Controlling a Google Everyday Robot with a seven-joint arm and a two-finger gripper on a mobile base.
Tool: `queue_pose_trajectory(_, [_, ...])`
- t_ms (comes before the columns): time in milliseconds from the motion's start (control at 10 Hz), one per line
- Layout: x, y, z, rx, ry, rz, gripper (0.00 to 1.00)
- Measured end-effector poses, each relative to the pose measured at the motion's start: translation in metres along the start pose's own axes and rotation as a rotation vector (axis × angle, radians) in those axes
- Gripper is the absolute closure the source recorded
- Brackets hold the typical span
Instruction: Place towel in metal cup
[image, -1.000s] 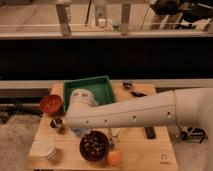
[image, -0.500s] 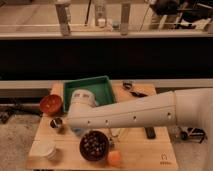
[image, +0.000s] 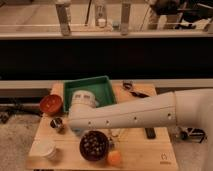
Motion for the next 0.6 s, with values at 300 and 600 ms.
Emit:
queue_pose_trajectory(300, [-0.0022,-0.0006,0.0023,0.009,-0.008,0.002,0.99])
queue_pose_trajectory(600, [-0.0041,-0.0051,0.0076,0.023,-0.026,0.011,0.99])
